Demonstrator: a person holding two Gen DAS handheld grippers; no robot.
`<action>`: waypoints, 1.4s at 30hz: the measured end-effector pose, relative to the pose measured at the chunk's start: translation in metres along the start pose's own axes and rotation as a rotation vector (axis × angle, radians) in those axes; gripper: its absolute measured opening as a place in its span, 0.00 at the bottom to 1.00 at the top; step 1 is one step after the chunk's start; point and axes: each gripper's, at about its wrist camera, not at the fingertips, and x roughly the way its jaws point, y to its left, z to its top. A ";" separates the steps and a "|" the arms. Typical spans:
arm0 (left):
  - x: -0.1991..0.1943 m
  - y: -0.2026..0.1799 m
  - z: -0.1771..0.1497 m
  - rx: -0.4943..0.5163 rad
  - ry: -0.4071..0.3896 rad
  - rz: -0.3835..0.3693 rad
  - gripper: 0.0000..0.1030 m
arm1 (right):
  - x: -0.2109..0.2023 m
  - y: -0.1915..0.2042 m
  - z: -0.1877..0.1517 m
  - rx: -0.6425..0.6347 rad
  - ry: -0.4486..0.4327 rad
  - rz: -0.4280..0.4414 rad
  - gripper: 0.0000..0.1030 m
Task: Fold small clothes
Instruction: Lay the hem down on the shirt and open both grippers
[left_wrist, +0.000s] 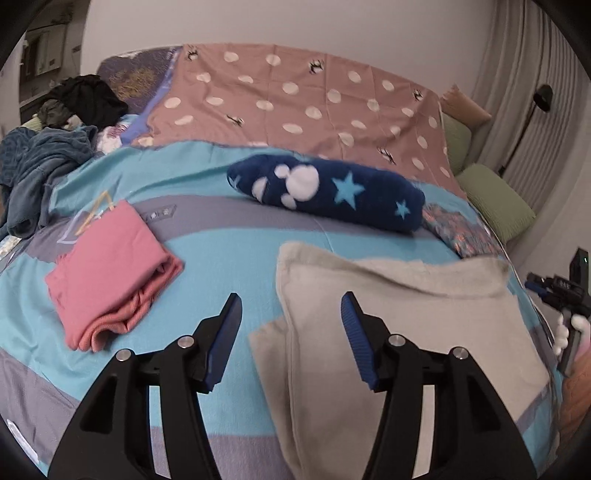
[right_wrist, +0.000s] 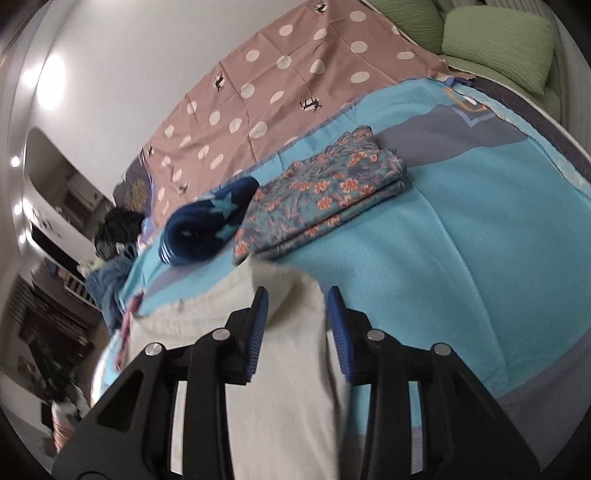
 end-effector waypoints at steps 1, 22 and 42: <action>0.004 -0.002 -0.005 0.020 0.025 0.004 0.55 | 0.001 0.001 -0.002 -0.020 0.011 -0.010 0.39; 0.116 0.030 0.042 -0.235 0.117 -0.082 0.09 | 0.090 -0.033 0.040 0.204 0.128 -0.007 0.08; -0.065 0.018 -0.133 -0.137 0.093 -0.223 0.45 | -0.096 -0.040 -0.135 0.092 0.089 0.039 0.39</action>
